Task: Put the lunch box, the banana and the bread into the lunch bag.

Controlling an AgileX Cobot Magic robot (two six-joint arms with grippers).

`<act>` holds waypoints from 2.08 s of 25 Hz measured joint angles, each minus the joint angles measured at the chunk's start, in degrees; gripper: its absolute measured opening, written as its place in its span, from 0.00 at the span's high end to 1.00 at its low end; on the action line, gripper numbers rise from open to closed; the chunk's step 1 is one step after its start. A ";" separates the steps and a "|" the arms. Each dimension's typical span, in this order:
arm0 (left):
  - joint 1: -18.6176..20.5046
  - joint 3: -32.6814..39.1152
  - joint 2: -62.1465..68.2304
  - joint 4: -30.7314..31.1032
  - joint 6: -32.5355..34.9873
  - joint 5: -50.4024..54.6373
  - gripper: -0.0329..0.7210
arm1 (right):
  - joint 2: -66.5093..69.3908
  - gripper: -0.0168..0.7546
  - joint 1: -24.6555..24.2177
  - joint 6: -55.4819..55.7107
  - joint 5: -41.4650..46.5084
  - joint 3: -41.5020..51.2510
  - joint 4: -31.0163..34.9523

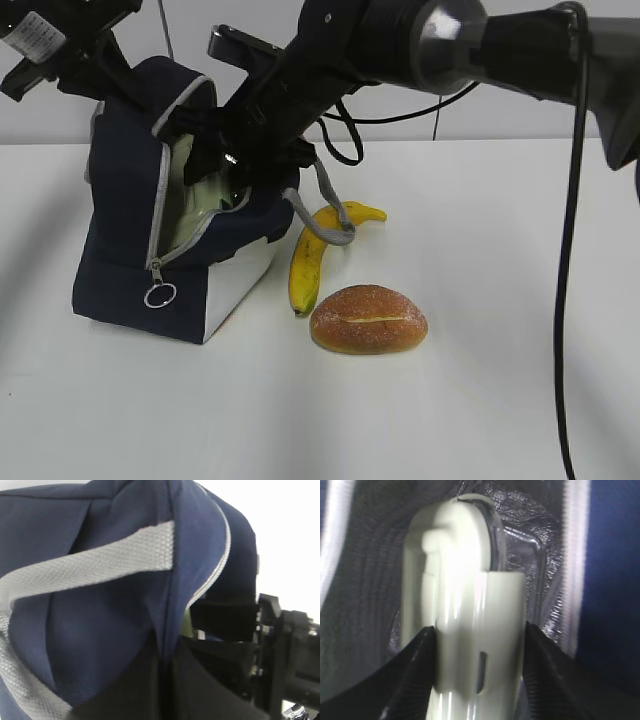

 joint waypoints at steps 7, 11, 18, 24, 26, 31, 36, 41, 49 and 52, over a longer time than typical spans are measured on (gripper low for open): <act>0.00 0.00 0.00 0.29 0.00 0.00 0.96 | 2.76 0.48 0.93 0.00 -3.40 -1.32 4.65; 0.00 0.00 0.00 0.29 0.00 0.00 0.96 | 3.50 0.37 0.93 0.00 -4.02 -2.36 5.76; 0.00 0.00 0.00 0.63 0.00 0.00 0.96 | 3.50 0.23 0.93 0.00 -0.44 -6.29 5.25; 0.00 0.00 0.00 0.63 0.00 0.00 0.96 | 3.50 0.23 0.74 0.00 10.94 -15.06 -4.86; 0.00 0.00 0.00 0.63 0.00 0.00 0.96 | 3.50 0.23 0.74 0.00 15.74 -18.26 -9.45; 0.00 0.00 0.00 0.63 0.02 0.00 0.96 | 3.50 0.23 0.74 2.24 24.75 -25.70 -22.14; 0.00 0.00 0.00 2.49 1.08 0.00 0.96 | 2.50 0.23 0.69 5.47 25.86 -26.35 -28.18; 0.00 0.00 0.00 6.06 1.30 0.00 0.96 | 0.19 0.23 0.19 6.06 25.94 -24.61 -29.59; 0.00 0.00 0.00 6.23 1.30 0.00 0.96 | -6.85 0.23 -0.12 6.84 25.94 -6.30 -30.83; 0.00 0.00 0.00 6.23 1.30 0.00 0.96 | -9.14 0.23 -0.37 7.28 25.84 0.52 -31.50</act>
